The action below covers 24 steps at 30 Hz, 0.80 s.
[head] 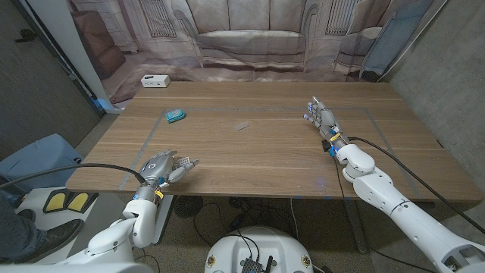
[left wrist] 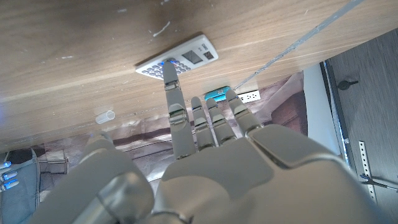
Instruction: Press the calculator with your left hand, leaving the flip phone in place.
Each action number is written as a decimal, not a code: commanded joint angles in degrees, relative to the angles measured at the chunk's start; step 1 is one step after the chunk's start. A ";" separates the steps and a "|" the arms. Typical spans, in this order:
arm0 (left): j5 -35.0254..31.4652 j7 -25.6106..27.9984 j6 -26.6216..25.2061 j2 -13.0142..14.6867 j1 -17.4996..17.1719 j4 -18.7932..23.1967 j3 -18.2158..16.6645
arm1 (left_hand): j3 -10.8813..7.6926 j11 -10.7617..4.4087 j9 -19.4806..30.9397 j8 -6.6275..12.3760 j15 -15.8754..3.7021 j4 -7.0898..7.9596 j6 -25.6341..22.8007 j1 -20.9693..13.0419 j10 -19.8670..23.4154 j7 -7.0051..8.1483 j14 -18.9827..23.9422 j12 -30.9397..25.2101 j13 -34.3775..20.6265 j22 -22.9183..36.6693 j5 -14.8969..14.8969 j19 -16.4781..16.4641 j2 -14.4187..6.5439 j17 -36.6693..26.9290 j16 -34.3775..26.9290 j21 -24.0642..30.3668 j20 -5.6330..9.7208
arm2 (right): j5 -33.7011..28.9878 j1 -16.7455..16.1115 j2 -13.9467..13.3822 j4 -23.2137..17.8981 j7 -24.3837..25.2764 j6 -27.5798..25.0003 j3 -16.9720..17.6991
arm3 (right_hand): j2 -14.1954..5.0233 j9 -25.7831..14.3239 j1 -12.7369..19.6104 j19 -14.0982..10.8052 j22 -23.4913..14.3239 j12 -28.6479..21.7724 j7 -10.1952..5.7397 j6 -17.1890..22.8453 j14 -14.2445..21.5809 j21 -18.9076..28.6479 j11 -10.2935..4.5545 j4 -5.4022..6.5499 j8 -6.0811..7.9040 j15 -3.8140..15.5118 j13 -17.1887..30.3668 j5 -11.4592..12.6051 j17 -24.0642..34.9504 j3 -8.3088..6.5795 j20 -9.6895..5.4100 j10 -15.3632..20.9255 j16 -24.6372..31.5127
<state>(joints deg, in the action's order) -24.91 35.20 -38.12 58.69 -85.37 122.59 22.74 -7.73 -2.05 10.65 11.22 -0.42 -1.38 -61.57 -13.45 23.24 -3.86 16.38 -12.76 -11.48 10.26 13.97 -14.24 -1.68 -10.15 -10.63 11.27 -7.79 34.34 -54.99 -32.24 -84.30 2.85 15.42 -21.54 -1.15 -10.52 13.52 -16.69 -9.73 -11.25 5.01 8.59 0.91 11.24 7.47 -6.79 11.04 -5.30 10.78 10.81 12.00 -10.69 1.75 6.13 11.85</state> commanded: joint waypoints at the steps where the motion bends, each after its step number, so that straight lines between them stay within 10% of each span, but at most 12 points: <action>1: -0.57 0.55 0.73 -0.26 -0.07 -0.05 -0.98 | -0.36 -0.06 0.06 -0.26 0.09 -0.27 0.59 -1.02 0.52 0.19 0.48 -0.32 -0.16 0.31 -0.20 -0.12 -0.17 -0.10 -0.39 0.41 -0.45 | -0.11 -0.23 -0.19 -0.39 0.18 0.34 0.18 | -0.57 -0.20 -0.17 -0.56 -0.21 -0.14 -0.18 0.09 0.32 0.09 0.34 -0.17 0.07 -0.30 0.26 -0.18 0.08 0.13 -0.02 0.08 0.08; 24: -1.75 2.02 1.16 -1.32 -0.57 0.66 -2.24 | -0.92 -0.20 0.11 -0.17 0.27 -0.81 0.81 -2.02 0.89 0.29 1.00 -0.36 -0.19 0.31 -0.74 -0.31 -0.91 -0.08 -0.44 0.49 -0.39 | -0.02 1.29 0.84 1.33 0.15 -0.12 -0.26 | -0.63 -0.21 -0.15 -0.95 -0.21 -0.12 -0.12 0.00 0.28 0.18 0.35 -0.23 0.03 -0.39 0.27 -0.18 0.07 0.16 -0.07 0.00 0.05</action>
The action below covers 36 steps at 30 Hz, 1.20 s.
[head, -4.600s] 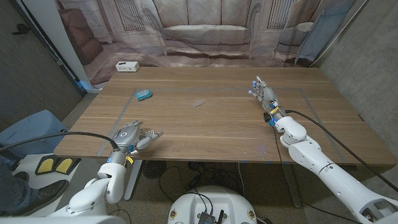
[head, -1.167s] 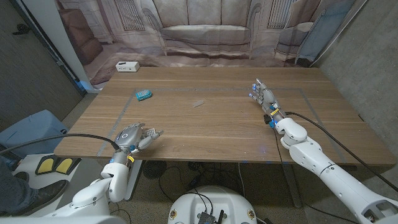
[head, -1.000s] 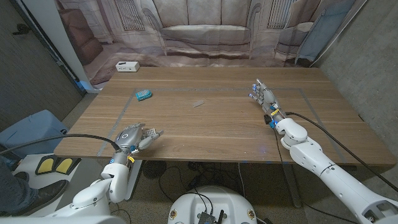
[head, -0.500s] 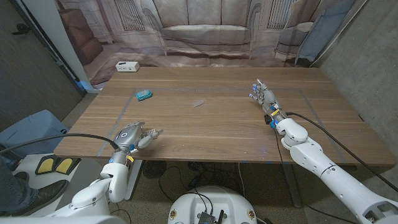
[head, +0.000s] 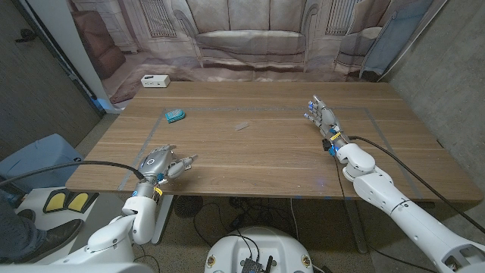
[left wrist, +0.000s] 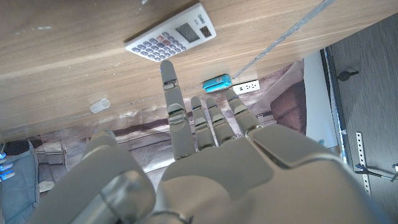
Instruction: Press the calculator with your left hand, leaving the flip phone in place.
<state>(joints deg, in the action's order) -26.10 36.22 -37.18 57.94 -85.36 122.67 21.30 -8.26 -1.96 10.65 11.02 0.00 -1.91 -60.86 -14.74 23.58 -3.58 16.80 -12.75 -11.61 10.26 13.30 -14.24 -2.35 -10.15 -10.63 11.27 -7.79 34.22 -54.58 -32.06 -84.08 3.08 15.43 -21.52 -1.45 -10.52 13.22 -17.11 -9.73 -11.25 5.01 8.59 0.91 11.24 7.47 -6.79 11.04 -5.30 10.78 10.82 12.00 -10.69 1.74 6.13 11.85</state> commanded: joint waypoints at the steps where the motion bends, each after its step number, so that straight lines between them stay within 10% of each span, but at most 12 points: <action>1: -0.61 1.07 0.09 -0.74 -0.60 0.63 -0.86 | -0.39 -0.27 0.11 0.03 -0.15 -0.29 0.12 -0.74 0.54 0.03 0.60 -0.36 -0.05 0.31 -0.09 -0.31 -0.25 -0.08 -0.45 0.49 -0.39 | -0.14 1.00 0.63 1.28 -0.21 0.12 -0.36 | -0.33 -0.21 0.15 -0.54 -0.21 -0.13 -0.13 -0.01 0.30 0.18 0.36 -0.23 0.03 -0.40 0.27 -0.18 0.07 0.16 -0.08 0.02 0.06; 18: -1.30 1.72 2.26 -1.19 -0.69 -0.16 -1.97 | -0.59 0.15 0.25 -1.33 0.25 -0.75 6.12 -1.18 0.21 1.12 0.51 -0.09 -0.14 0.33 -1.07 -0.42 -0.59 -0.13 -0.20 0.50 -0.34 | -0.06 1.51 1.33 2.35 -0.57 1.16 -0.38 | -0.40 -0.21 0.19 -0.69 -0.21 -0.15 -0.10 -0.14 0.36 0.19 0.33 -0.28 -0.02 -0.38 0.28 -0.17 0.06 0.16 -0.16 0.04 0.07; 28: -1.73 1.54 2.88 -1.93 -0.05 -0.69 -1.77 | -0.12 0.84 0.24 -1.77 1.64 -0.94 30.25 -0.20 -2.06 6.50 -0.04 0.57 -0.45 0.37 -1.99 -0.29 -0.66 -0.30 -0.14 0.48 -1.22 | 0.38 1.19 1.24 2.42 -0.47 1.29 0.05 | -0.43 -0.21 0.28 -0.74 -0.21 -0.13 -0.30 -0.49 0.30 0.18 0.37 -0.34 -0.13 -0.45 0.28 -0.16 0.05 0.14 -0.26 -0.02 0.03; 36: -2.11 2.26 3.21 -2.82 -0.08 -0.51 -2.02 | -0.13 0.73 0.05 -1.91 1.74 -1.29 40.46 -0.28 -3.21 7.57 -0.53 0.75 -0.51 0.37 -1.94 -0.46 -0.75 -0.31 -0.11 0.53 -1.39 | 0.71 1.22 1.21 2.87 -1.07 1.74 0.22 | -0.49 -0.22 0.32 -0.78 -0.20 -0.15 -0.42 -0.64 0.39 0.17 0.44 -0.36 -0.16 -0.44 0.29 -0.16 0.04 0.13 -0.32 0.04 0.06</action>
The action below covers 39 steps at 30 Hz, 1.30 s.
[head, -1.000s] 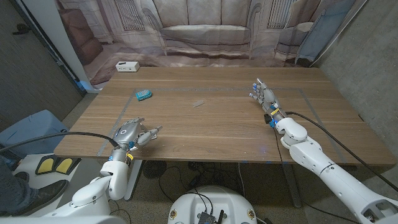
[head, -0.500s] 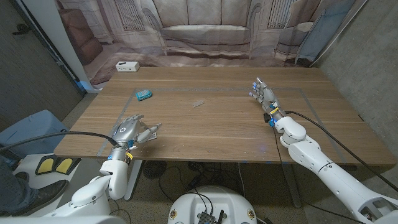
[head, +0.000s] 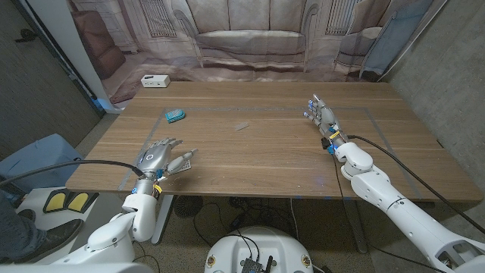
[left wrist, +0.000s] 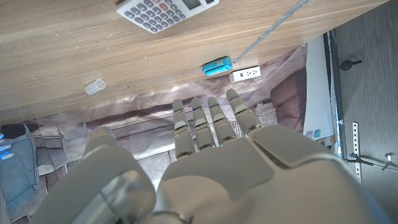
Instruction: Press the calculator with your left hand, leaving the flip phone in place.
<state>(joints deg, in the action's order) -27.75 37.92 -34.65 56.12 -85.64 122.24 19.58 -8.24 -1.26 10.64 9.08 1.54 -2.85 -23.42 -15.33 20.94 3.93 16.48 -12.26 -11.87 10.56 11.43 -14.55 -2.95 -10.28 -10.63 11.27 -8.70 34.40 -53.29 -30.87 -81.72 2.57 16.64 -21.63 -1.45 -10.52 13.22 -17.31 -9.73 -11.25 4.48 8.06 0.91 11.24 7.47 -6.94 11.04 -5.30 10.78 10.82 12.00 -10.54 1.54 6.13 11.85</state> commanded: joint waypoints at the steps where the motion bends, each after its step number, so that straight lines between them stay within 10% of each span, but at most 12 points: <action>1: -0.57 0.58 0.50 -1.10 0.19 0.06 -0.34 | -0.15 0.19 0.05 0.11 0.21 -0.36 3.17 0.30 -0.70 -0.02 -0.27 0.30 -0.25 0.07 -0.07 -0.14 -0.16 -0.19 -0.09 0.53 -0.47 | 0.67 -0.09 0.02 0.45 -0.59 0.44 0.37 | -0.50 -0.22 0.32 -0.57 -0.20 -0.15 0.11 -0.13 0.38 0.16 0.44 -0.21 -0.16 -0.43 0.29 -0.16 0.05 -0.02 -0.09 0.02 0.05; 39: 6.31 0.43 18.89 -7.54 8.20 -5.14 -3.29 | 0.10 0.79 0.02 1.73 -0.03 -0.38 1.09 0.84 -0.02 -3.33 0.15 -0.26 -0.29 0.08 -0.18 0.17 -0.17 -0.16 -0.36 0.44 -0.67 | 0.22 0.41 -0.32 1.53 -3.61 3.42 0.17 | -0.67 -0.23 0.49 -1.15 -0.19 -0.18 0.82 0.13 0.50 0.25 0.45 -0.34 0.02 -0.32 0.30 -0.13 0.02 -0.07 -0.85 0.11 0.05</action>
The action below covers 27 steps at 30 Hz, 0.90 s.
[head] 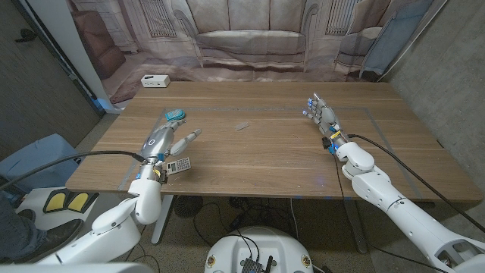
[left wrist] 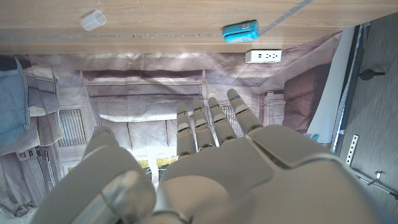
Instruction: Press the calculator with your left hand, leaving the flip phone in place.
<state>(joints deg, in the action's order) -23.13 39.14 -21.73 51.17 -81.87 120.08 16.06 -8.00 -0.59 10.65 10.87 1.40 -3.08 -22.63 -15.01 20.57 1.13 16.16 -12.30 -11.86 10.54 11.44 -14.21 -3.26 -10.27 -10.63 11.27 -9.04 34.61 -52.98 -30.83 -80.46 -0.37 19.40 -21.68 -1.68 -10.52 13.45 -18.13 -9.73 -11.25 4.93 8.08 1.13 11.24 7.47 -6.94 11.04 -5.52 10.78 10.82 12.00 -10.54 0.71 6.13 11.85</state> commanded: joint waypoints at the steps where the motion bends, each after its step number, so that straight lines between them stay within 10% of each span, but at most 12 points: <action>1: 1.57 -1.01 6.07 -2.59 4.75 -3.02 0.31 | -0.13 0.14 0.00 -0.10 0.08 -0.16 0.42 0.54 0.37 -0.62 0.44 -0.23 -0.30 0.09 -0.20 -0.16 0.14 -0.17 -0.35 0.44 -0.37 | 0.00 0.02 -0.45 0.19 -0.68 0.76 0.29 | -0.44 -0.23 0.27 -0.33 -0.19 -0.21 0.42 0.14 0.29 0.25 0.54 -0.35 0.03 -0.12 0.31 -0.13 0.02 -0.08 -0.03 0.17 0.05; 27: 8.55 -7.49 14.83 -5.86 12.86 -7.31 1.75 | 0.11 0.79 0.00 -0.05 0.43 -0.15 0.76 0.94 0.38 -1.78 0.35 -0.26 -0.29 0.08 -0.27 0.17 0.29 -0.15 -0.26 0.34 -0.63 | -1.82 -1.97 -1.32 -2.31 1.02 2.89 1.01 | -0.39 -0.23 0.25 0.01 -0.16 -0.34 0.75 0.84 0.32 0.00 0.62 -0.38 0.29 0.34 0.31 -0.16 0.04 0.03 -0.66 0.60 0.03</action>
<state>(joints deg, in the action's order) -18.32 34.36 -11.54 46.71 -72.07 114.76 17.27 -8.00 -0.30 10.66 10.86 1.63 -3.08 -21.69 -14.70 20.88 -0.43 16.39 -12.31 -11.85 10.54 11.22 -13.92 -2.94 -10.27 -10.63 11.27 -9.33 33.67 -54.11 -31.88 -81.76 -0.34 21.26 -21.03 -1.68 -10.52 13.45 -18.22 -9.73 -11.25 5.43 8.59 1.43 11.24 7.90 -6.94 11.04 -5.21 10.78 10.82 12.00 -10.54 0.19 6.56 11.85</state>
